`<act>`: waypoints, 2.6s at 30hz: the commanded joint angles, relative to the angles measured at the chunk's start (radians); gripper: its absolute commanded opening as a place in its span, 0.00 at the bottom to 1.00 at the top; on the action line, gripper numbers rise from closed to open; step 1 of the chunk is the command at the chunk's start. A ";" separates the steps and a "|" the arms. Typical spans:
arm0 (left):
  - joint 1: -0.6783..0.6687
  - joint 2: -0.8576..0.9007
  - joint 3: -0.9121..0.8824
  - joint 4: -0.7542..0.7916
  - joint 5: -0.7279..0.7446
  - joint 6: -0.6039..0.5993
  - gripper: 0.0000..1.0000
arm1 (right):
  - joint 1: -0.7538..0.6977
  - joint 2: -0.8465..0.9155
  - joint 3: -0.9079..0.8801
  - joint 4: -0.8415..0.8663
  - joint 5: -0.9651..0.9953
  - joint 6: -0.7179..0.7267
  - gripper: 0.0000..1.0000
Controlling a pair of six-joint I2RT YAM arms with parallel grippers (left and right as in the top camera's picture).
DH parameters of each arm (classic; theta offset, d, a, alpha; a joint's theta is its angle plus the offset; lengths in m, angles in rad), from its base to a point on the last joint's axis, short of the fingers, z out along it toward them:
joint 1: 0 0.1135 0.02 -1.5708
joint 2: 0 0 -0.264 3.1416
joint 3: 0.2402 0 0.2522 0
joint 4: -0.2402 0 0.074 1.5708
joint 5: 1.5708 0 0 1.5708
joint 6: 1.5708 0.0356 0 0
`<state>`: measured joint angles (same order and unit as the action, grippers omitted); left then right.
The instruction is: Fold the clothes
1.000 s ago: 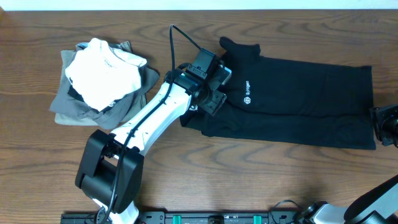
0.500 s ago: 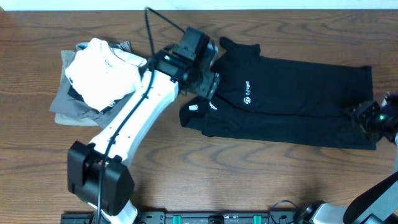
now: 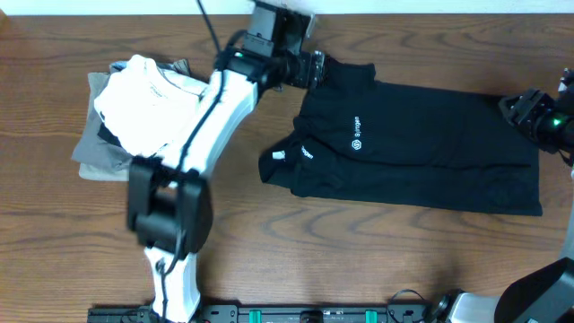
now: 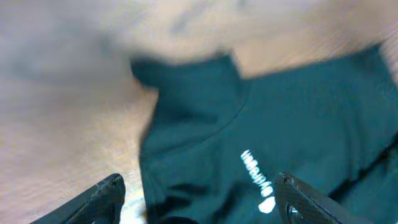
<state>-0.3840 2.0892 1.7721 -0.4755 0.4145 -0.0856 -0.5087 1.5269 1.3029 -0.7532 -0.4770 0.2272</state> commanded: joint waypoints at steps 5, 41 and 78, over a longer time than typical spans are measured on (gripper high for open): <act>0.002 0.013 -0.006 -0.146 0.072 0.016 0.79 | 0.011 0.018 0.004 -0.122 0.176 0.003 0.41; -0.090 -0.132 -0.504 -0.219 0.143 -0.108 0.32 | -0.100 0.174 -0.003 -0.322 0.189 -0.001 0.63; 0.033 -0.164 -0.504 -0.477 0.045 -0.087 0.06 | -0.285 0.142 -0.372 0.010 0.372 0.180 0.01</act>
<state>-0.3515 1.9450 1.2690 -0.9360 0.4843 -0.1837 -0.7658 1.6867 0.8810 -0.7086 -0.1478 0.3958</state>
